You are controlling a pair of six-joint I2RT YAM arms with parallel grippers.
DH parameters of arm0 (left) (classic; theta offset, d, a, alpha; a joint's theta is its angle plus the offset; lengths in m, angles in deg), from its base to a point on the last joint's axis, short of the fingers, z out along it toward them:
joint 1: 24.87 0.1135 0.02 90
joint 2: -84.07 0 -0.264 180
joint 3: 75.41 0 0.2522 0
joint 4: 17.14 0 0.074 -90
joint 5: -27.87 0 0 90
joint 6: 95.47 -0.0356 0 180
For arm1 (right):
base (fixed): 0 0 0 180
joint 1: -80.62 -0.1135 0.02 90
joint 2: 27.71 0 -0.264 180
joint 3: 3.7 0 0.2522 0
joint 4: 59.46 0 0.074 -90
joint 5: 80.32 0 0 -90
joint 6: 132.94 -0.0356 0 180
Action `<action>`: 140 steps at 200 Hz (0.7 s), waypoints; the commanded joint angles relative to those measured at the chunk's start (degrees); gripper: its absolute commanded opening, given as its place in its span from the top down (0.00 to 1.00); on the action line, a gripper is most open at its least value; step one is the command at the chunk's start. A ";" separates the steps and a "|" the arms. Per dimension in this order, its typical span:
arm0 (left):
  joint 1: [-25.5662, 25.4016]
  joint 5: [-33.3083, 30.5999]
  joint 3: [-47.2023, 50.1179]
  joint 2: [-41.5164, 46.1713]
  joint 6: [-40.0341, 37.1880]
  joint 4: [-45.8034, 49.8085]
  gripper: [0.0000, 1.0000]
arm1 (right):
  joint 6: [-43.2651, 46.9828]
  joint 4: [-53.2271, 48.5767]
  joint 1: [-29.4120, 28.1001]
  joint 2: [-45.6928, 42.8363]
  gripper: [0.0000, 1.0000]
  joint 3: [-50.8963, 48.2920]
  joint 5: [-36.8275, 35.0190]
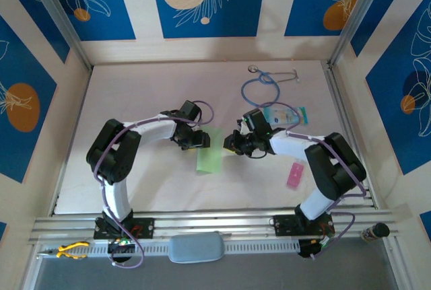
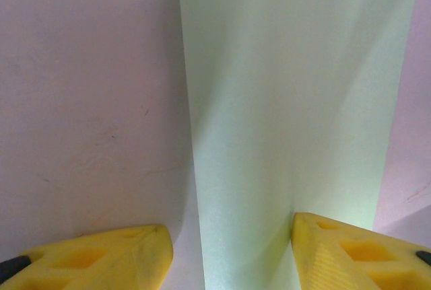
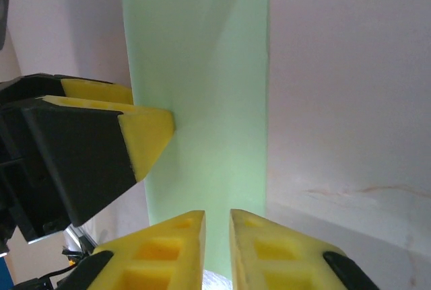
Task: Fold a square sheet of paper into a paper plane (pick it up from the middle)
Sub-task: Hold the square sheet of paper at the center of the table.
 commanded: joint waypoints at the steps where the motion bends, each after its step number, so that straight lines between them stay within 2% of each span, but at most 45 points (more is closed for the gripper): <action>1: -0.65 -4.01 2.36 -6.02 -1.71 -2.71 0.42 | 0.63 0.21 -1.33 1.98 0.91 2.95 -0.16; 29: -0.57 -4.00 2.32 -5.96 -1.70 -2.80 0.42 | 0.63 -1.11 -2.98 4.72 1.00 5.36 -2.64; 140: -0.59 -3.83 2.41 -5.94 -1.53 -2.98 0.42 | 0.03 -1.51 -5.83 11.45 1.00 8.88 -5.26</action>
